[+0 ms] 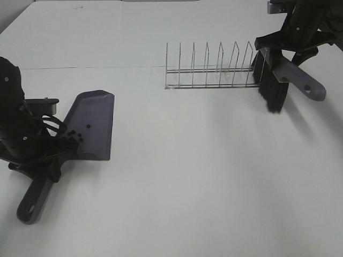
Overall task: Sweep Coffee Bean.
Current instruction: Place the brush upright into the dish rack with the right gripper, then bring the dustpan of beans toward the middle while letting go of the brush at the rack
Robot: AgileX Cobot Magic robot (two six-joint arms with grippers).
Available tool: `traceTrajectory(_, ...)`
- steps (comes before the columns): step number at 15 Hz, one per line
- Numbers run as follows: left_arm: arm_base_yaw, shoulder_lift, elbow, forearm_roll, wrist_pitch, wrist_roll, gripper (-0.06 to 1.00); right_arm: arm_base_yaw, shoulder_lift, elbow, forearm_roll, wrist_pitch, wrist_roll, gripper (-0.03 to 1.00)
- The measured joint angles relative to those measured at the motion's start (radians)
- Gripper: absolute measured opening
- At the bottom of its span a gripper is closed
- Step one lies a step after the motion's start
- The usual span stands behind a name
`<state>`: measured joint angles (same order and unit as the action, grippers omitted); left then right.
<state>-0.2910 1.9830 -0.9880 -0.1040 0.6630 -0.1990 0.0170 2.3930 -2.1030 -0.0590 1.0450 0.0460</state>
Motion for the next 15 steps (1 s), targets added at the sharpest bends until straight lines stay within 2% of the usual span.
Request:
traceTrajectory(1,0.0,0.0,0.0,0.0,0.0,0.0,0.27,0.0,0.0,0.0,0.0,0.0,0.005,0.59)
traceTrajectory(3,0.0,0.001,0.0,0.0,0.0,0.0,0.27,0.0,0.0,0.0,0.0,0.0,0.024,0.67)
traceTrajectory(8,0.0,-0.008,0.0,0.0,-0.006,0.02,0.27,0.0,-0.083,0.0,0.001,0.05,0.029,0.68)
traceTrajectory(12,0.0,-0.031,0.006,-0.026,-0.032,0.026,0.27,0.007,-0.148,0.0,0.045,0.165,0.027,0.68)
traceTrajectory(15,-0.015,-0.036,-0.029,-0.055,-0.042,0.026,0.27,0.048,-0.148,0.003,0.049,0.172,0.001,0.68)
